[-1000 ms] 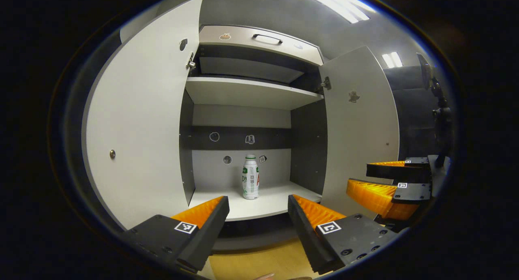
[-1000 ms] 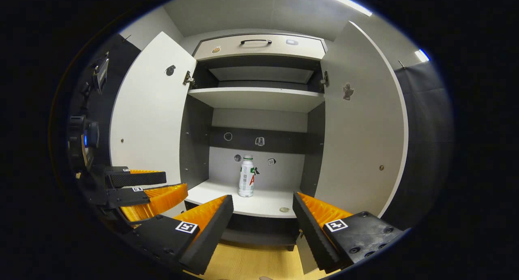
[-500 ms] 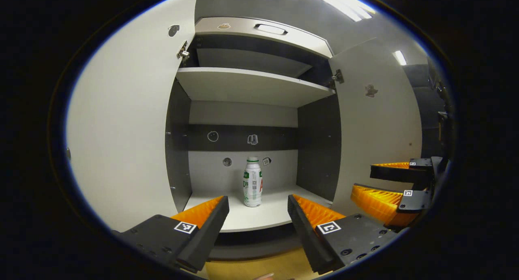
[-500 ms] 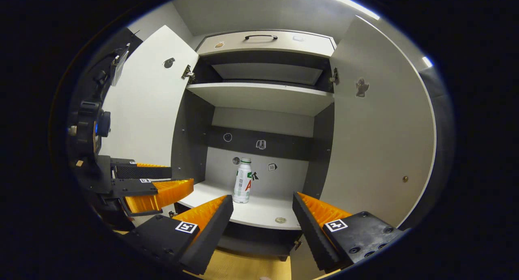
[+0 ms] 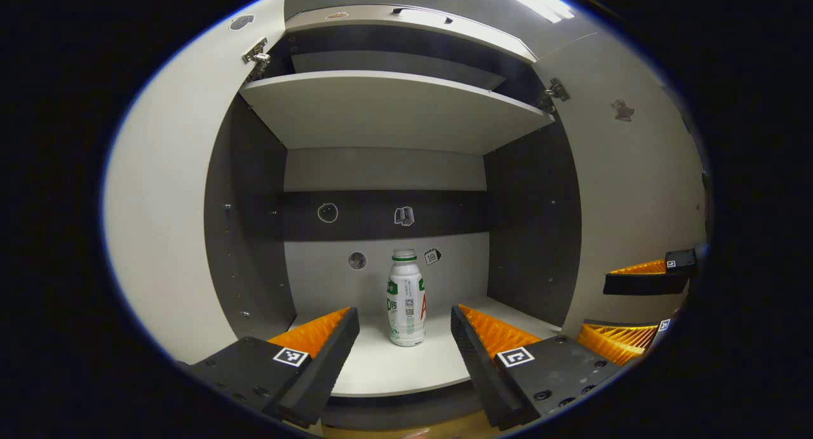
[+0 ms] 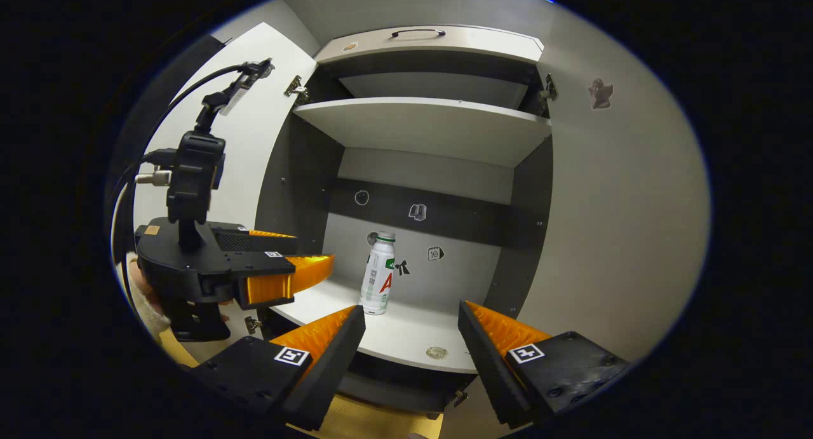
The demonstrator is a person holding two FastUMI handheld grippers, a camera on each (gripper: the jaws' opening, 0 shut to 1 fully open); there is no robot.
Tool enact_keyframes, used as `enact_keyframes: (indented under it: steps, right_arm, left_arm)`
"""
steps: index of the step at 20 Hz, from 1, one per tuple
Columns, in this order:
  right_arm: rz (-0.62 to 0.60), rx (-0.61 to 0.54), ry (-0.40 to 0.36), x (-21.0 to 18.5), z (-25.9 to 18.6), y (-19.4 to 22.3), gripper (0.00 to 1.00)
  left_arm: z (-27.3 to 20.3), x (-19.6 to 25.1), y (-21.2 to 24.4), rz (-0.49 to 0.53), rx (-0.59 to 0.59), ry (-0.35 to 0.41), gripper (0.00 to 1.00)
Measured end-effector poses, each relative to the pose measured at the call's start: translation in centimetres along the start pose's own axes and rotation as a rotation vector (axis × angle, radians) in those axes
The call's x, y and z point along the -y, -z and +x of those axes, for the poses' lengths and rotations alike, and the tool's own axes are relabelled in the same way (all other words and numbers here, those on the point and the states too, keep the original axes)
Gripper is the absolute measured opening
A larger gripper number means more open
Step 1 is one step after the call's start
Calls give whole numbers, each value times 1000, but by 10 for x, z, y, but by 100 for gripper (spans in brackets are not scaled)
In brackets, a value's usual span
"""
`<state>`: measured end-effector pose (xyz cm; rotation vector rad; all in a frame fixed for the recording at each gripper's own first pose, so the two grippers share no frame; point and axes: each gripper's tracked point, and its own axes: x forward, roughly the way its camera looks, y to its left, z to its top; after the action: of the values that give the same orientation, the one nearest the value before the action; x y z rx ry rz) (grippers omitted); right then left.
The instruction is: Grasp the bottle in the cabinet with the left hand and place it on the coaster, then close the right door with the right hand and the left door with the left hand.
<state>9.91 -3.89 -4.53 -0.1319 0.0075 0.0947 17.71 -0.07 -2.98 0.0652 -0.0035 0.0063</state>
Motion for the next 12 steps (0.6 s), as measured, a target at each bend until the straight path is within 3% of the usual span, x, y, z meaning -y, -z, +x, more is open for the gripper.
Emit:
enact_keyframes:
  steps: [12]
  right_arm:
    - [64,-95,-1,19,52,47,98]
  left_arm:
    - [125,-3,34,14,-18,18,92]
